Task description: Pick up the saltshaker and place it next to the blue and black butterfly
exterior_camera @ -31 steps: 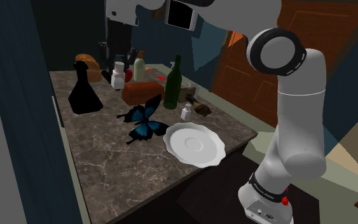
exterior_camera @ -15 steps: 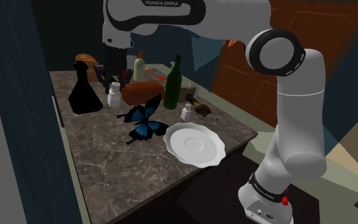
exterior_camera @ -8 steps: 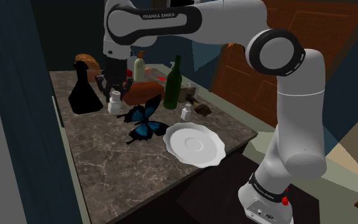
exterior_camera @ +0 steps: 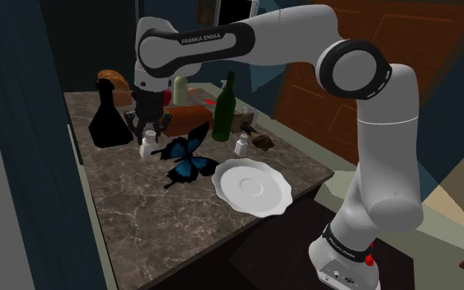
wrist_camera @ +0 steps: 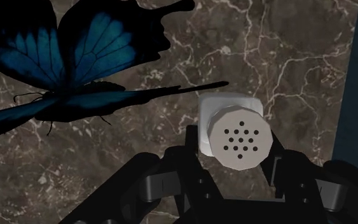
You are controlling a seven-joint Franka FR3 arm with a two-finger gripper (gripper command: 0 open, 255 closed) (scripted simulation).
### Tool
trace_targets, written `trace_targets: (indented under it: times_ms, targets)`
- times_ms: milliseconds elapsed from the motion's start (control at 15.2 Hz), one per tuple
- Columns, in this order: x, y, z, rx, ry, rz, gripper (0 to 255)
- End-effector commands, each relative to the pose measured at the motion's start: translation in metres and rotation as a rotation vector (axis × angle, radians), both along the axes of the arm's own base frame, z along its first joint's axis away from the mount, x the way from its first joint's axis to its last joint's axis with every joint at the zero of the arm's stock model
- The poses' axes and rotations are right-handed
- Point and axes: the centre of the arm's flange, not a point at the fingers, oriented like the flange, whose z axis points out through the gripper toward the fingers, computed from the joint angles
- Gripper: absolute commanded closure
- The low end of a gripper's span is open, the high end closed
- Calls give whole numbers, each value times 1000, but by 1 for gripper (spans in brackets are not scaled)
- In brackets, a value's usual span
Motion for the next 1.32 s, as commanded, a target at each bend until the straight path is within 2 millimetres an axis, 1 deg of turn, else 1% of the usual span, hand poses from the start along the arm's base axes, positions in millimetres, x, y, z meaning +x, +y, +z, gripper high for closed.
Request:
trace_targets:
  times_ms: [0,660,1188,1254]
  targets:
    - [-1,-1,-11,0,0,0,255]
    - [-1,-1,-64,0,0,0,255]
    - [-1,-1,-64,0,0,0,255]
    - [-1,-1,-64,0,0,0,0]
